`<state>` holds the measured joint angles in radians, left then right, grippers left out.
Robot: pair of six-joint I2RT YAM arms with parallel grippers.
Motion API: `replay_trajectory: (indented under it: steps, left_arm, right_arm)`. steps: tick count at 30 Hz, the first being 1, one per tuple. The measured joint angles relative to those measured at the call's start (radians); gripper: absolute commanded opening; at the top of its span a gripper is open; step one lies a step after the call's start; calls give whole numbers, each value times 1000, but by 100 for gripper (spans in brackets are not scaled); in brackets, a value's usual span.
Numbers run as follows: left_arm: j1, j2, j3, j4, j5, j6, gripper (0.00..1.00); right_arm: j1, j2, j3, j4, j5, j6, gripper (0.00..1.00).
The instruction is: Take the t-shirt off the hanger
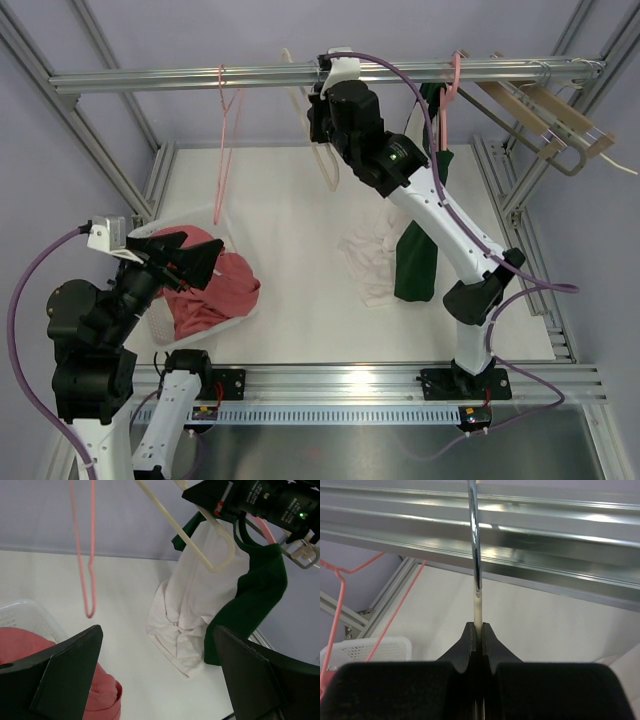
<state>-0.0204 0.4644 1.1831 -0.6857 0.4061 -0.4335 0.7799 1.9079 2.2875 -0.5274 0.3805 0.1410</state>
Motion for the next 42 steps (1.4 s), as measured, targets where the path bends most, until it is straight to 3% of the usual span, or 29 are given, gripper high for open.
replay_trajectory:
  steps: [6, 14, 22, 24, 26, 27, 31, 34, 38, 42]
  left_arm:
    - [-39, -33, 0, -3, 85, -5, 99]
    - [-113, -59, -37, -8, 143, -4, 99]
    - [-156, -59, -92, -33, 141, 24, 99]
    - [-157, -59, -102, -34, 140, 31, 99]
    - [-158, -59, -111, -34, 140, 36, 99]
    - [-158, -59, -113, -35, 140, 38, 99]
    - [-158, -59, -114, -36, 140, 43, 99]
    - [-158, -59, -114, -36, 140, 43, 99]
    - [-158, -59, -114, -36, 140, 42, 99]
    - [-158, -59, -114, -36, 142, 42, 99]
  right_arm:
    - [1, 15, 78, -65, 54, 13, 0]
    - [21, 150, 260, -136, 91, 14, 0]
    - [3, 55, -14, 104, 124, 44, 2]
    - [-1, 26, -62, 132, 127, 51, 9]
    - [-6, 0, -106, 155, 125, 63, 27]
    - [-7, -14, -123, 155, 122, 71, 40]
    - [-7, -66, -176, 111, 82, 91, 65]
    - [-7, -122, -228, 88, 45, 97, 72]
    - [-7, -246, -328, 60, 8, 99, 70]
    - [-13, -394, -390, 23, -22, 93, 53]
